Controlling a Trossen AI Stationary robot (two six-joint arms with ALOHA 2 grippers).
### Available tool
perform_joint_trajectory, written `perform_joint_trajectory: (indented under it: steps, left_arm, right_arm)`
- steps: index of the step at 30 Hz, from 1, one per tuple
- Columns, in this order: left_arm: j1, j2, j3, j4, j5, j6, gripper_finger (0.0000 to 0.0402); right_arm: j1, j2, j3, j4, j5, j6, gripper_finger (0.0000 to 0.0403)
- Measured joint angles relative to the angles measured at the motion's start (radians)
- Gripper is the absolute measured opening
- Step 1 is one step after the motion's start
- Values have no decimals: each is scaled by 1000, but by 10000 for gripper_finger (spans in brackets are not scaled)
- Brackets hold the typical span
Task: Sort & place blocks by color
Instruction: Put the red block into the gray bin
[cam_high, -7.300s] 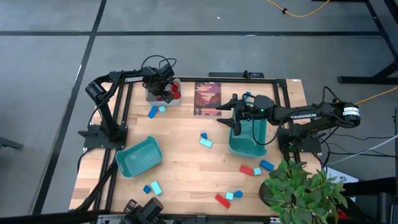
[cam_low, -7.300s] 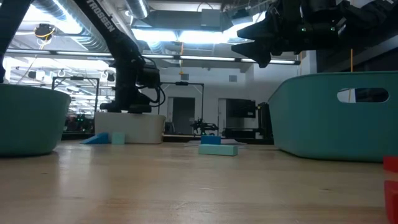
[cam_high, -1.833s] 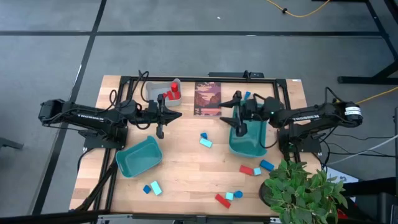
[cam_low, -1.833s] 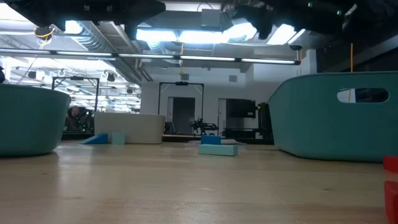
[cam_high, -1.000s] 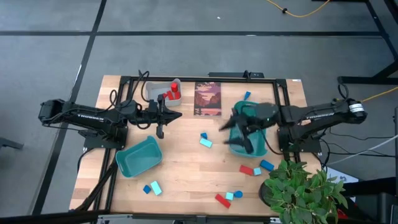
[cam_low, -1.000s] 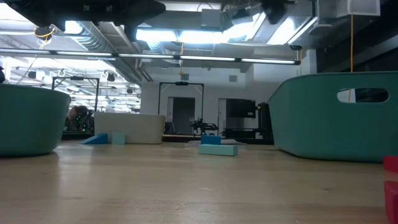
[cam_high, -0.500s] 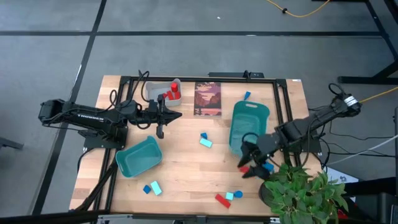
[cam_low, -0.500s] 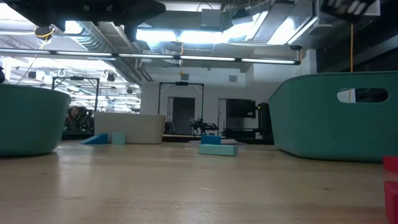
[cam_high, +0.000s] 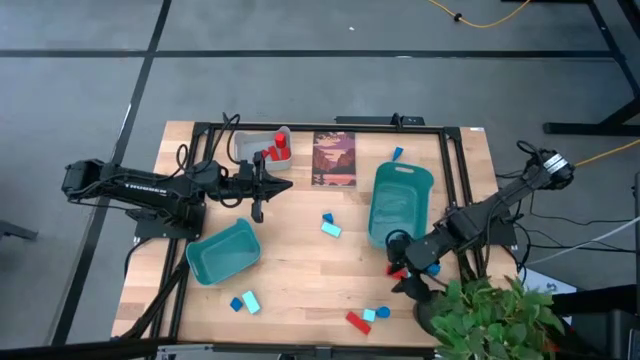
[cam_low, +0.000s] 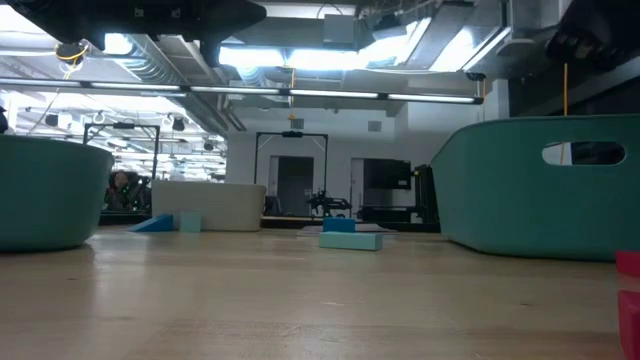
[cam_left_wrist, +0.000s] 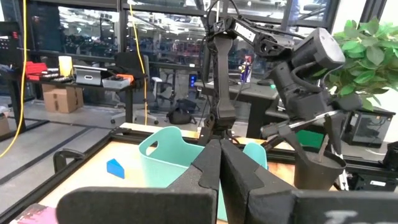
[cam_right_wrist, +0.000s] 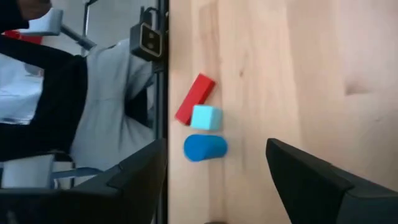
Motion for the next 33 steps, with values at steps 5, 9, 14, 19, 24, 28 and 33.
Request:
perform_joint_trajectory:
  steps: [5, 9, 14, 19, 24, 28, 33]
  left_arm:
    - [0, 0, 0, 0, 0, 0, 0]
    - [0, 0, 0, 0, 0, 0, 0]
    - [0, 0, 0, 0, 0, 0, 0]
    - [0, 0, 0, -2, 0, 0, 0]
    - [0, 0, 0, -1, 0, 0, 0]
    - [0, 0, 0, -1, 0, 0, 0]
    - [0, 0, 0, -2, 0, 4, 0]
  right_arm:
    - [-37, 1, 0, -65, 1, -9, 277]
    - [-61, 21, 0, -133, -13, -17, 277]
    - [-70, 79, 0, -105, -146, -69, 277]
    - [-70, 158, 0, -97, -169, -86, 277]
    - [-70, 222, 1, -101, -168, -113, 277]
    - [-73, 250, 1, -108, -150, -112, 277]
    - [-73, 266, 0, -135, -114, -115, 277]
